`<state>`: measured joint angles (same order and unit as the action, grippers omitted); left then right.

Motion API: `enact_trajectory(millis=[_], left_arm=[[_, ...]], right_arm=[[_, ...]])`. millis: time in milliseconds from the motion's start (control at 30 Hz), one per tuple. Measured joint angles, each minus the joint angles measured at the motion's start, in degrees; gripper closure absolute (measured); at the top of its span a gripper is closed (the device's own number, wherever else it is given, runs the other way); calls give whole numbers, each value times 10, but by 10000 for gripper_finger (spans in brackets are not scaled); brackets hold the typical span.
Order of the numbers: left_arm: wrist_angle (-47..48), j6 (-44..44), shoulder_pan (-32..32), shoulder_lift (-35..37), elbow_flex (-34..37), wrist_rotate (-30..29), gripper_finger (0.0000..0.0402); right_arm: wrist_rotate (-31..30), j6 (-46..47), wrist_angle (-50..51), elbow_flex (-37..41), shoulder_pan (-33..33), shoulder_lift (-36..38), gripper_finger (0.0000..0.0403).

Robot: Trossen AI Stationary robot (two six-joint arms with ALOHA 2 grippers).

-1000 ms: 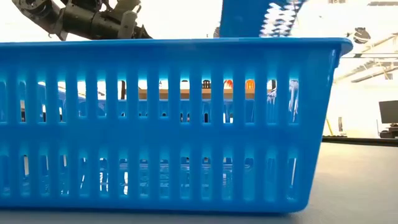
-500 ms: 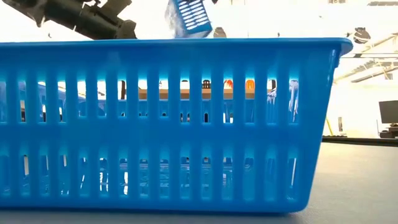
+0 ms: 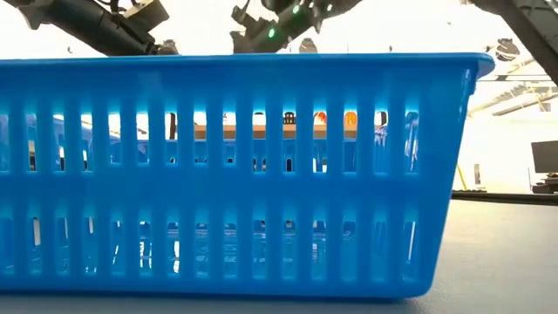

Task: Stack baskets on shelf by color
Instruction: Put the right blue bin on the shelf

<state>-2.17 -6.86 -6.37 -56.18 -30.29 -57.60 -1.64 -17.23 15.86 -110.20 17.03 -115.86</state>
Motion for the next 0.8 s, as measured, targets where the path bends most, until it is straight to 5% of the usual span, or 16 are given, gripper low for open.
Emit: enact_trajectory(millis=[800], left_arm=[[16,25,6,9,0,0,371]], right_arm=[[-27,42,42,-1,-2,-17,359]])
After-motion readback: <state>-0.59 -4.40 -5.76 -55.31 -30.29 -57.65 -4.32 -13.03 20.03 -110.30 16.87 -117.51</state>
